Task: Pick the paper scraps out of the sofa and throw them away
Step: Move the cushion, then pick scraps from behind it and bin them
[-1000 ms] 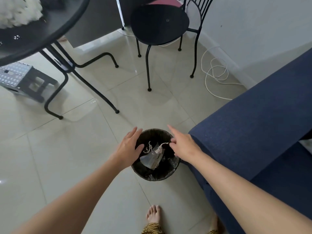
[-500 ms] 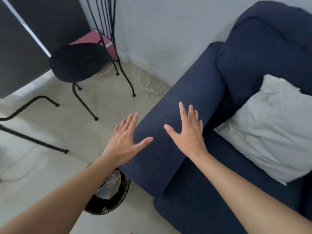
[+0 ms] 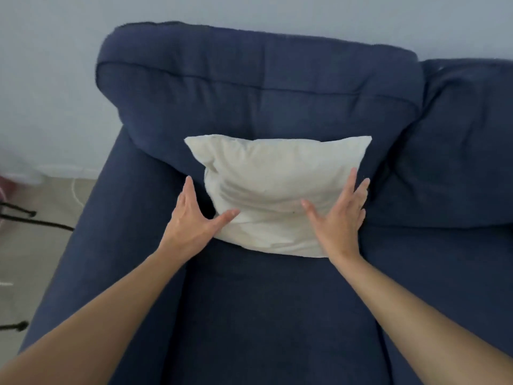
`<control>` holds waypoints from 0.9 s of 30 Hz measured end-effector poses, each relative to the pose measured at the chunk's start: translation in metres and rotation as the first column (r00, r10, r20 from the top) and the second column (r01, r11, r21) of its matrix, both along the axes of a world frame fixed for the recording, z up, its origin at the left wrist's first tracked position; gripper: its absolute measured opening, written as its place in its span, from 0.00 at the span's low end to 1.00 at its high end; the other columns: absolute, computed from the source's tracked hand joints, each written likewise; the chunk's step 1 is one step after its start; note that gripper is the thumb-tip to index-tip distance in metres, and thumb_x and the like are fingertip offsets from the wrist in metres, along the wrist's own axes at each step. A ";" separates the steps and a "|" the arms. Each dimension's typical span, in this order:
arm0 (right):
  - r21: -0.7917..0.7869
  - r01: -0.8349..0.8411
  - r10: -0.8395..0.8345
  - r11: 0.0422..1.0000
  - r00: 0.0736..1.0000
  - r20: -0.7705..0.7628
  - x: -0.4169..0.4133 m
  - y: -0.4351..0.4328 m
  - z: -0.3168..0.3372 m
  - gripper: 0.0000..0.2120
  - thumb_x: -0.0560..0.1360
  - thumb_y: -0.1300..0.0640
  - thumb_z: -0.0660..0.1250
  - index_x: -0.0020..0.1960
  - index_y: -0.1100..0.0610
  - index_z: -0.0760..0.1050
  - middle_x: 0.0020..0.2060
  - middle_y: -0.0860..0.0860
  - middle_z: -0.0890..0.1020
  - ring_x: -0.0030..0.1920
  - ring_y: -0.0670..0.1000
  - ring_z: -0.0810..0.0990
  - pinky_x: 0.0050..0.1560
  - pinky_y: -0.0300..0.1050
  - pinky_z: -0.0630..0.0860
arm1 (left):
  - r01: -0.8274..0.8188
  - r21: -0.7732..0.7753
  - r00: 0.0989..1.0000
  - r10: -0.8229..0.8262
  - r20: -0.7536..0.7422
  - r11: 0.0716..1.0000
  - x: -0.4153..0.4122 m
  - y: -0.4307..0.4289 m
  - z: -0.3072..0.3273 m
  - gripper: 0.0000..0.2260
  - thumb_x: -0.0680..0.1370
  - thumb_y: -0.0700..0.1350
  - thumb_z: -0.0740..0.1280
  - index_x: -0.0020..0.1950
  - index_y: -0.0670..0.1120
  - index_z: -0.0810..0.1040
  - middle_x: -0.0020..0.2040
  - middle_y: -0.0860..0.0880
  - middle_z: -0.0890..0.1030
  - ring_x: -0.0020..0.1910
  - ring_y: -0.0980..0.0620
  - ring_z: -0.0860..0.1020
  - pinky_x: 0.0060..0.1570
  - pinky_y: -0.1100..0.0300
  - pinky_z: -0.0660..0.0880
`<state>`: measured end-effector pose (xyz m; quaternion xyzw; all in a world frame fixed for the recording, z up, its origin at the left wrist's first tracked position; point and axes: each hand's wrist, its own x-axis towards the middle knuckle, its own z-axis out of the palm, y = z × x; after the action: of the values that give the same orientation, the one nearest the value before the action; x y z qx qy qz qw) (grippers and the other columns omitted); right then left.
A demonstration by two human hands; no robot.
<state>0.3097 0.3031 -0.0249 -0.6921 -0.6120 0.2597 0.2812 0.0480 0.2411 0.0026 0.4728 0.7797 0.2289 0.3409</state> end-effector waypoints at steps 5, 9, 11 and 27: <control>-0.223 -0.045 -0.032 0.974 0.944 -0.328 0.048 0.037 -0.026 0.62 0.66 0.32 0.75 0.79 0.38 0.29 0.83 0.47 0.45 0.82 0.52 0.49 0.80 0.59 0.55 | -0.094 -0.077 0.974 0.107 0.202 0.993 0.017 0.054 -0.026 0.63 0.62 0.66 0.77 0.79 0.49 0.36 0.80 0.51 0.52 0.77 0.47 0.56 0.72 0.50 0.59; -0.389 -0.190 -0.007 0.901 0.892 -0.452 0.059 0.052 -0.039 0.60 0.70 0.39 0.77 0.79 0.38 0.31 0.80 0.42 0.59 0.76 0.46 0.64 0.73 0.47 0.64 | -0.037 -0.095 0.939 0.067 0.336 0.995 0.020 0.072 -0.050 0.57 0.62 0.55 0.82 0.77 0.52 0.45 0.73 0.55 0.62 0.70 0.52 0.65 0.65 0.56 0.66; -0.406 -0.248 0.030 0.880 0.881 -0.472 0.058 0.055 -0.044 0.53 0.74 0.41 0.74 0.81 0.42 0.37 0.77 0.41 0.63 0.75 0.47 0.66 0.70 0.43 0.65 | -0.040 -0.085 0.934 0.067 0.350 0.996 0.023 0.074 -0.057 0.52 0.63 0.51 0.83 0.76 0.52 0.50 0.69 0.56 0.66 0.67 0.53 0.68 0.61 0.57 0.67; -0.470 -0.088 -0.071 0.878 0.948 -0.310 0.082 -0.091 -0.008 0.36 0.76 0.33 0.65 0.76 0.34 0.50 0.60 0.39 0.81 0.58 0.47 0.82 0.61 0.50 0.76 | -0.178 -0.042 0.940 0.183 0.287 0.983 0.070 -0.094 -0.036 0.27 0.66 0.65 0.75 0.61 0.63 0.72 0.53 0.59 0.81 0.49 0.59 0.81 0.48 0.55 0.81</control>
<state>0.3921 0.2120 -0.0334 -0.6862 -0.4783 0.5119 0.1956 0.1183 0.1469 -0.0338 0.3581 0.7630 0.3202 0.4326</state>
